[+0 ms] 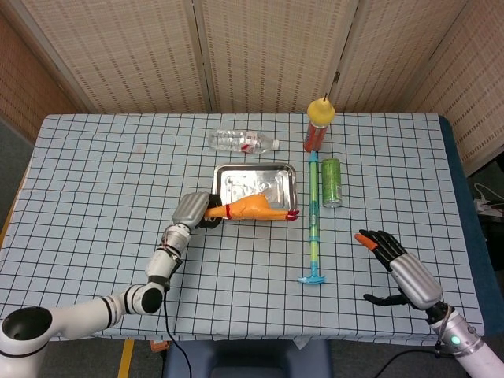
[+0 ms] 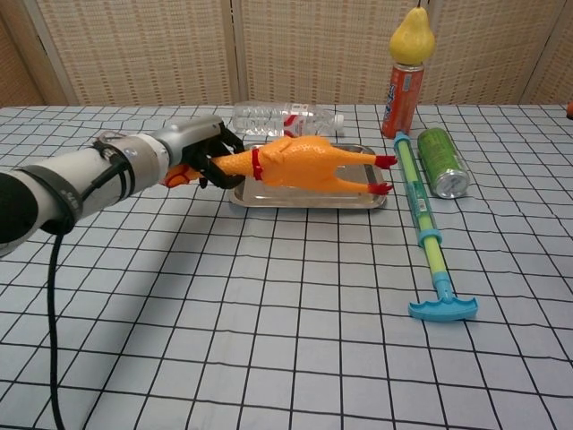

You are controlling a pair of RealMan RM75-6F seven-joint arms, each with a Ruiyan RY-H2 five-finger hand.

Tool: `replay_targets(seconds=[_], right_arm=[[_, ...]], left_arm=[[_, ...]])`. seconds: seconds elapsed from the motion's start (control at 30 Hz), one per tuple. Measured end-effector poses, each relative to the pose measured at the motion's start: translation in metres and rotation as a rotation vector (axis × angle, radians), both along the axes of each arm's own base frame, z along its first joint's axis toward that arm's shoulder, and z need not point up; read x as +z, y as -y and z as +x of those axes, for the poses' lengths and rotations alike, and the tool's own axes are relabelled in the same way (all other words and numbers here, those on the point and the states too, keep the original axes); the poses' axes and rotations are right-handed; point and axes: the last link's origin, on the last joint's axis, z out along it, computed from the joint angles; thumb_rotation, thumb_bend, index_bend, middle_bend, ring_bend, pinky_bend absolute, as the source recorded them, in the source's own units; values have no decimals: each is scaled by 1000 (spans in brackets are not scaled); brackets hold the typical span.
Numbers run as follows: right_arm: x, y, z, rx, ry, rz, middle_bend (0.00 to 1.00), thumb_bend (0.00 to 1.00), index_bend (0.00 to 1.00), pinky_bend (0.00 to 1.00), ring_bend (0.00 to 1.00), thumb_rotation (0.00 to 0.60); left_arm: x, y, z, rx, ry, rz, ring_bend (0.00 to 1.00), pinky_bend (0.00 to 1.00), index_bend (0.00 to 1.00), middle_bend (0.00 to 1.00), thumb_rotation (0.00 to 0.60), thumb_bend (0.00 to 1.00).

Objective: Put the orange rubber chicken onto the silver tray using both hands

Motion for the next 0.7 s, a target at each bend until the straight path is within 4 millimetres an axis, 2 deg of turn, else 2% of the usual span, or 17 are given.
replay_targets(seconds=[0.2, 0.3, 0.37, 0.4, 0.43, 0.53, 0.6, 0.7], right_arm=[[-2, 8, -16, -42, -32, 6, 0, 77, 0, 0, 0, 600], [-1, 14, -20, -52, -36, -5, 0, 77, 0, 0, 0, 600], [-1, 15, -20, -55, -34, -6, 0, 77, 0, 0, 0, 600], [-1, 16, -21, -57, -33, -7, 0, 77, 0, 0, 0, 600], [-1, 17, -21, -59, -33, -7, 0, 77, 0, 0, 0, 600], [-1, 19, -25, -71, -36, -5, 0, 77, 0, 0, 0, 600], [-1, 22, -28, -83, -34, 1, 0, 77, 0, 0, 0, 600], [-1, 24, -31, -90, -28, 2, 0, 77, 0, 0, 0, 600]], left_arm=[[-16, -32, -1, 44, -25, 24, 487, 575, 780, 655, 600, 709], [-22, -42, -3, 69, -29, 29, 487, 572, 687, 647, 600, 700], [-28, -46, -1, 84, -21, 21, 483, 570, 551, 615, 600, 664], [-32, -47, 1, 89, -14, 14, 474, 569, 429, 576, 600, 631], [-33, -48, 2, 93, -10, 11, 463, 569, 349, 541, 600, 610], [-34, -53, 0, 113, 15, 17, 352, 530, 94, 365, 600, 568], [-35, -53, 2, 122, 56, 14, 277, 454, 12, 272, 600, 545], [-36, -54, 6, 112, 99, 13, 158, 330, 0, 153, 600, 510]])
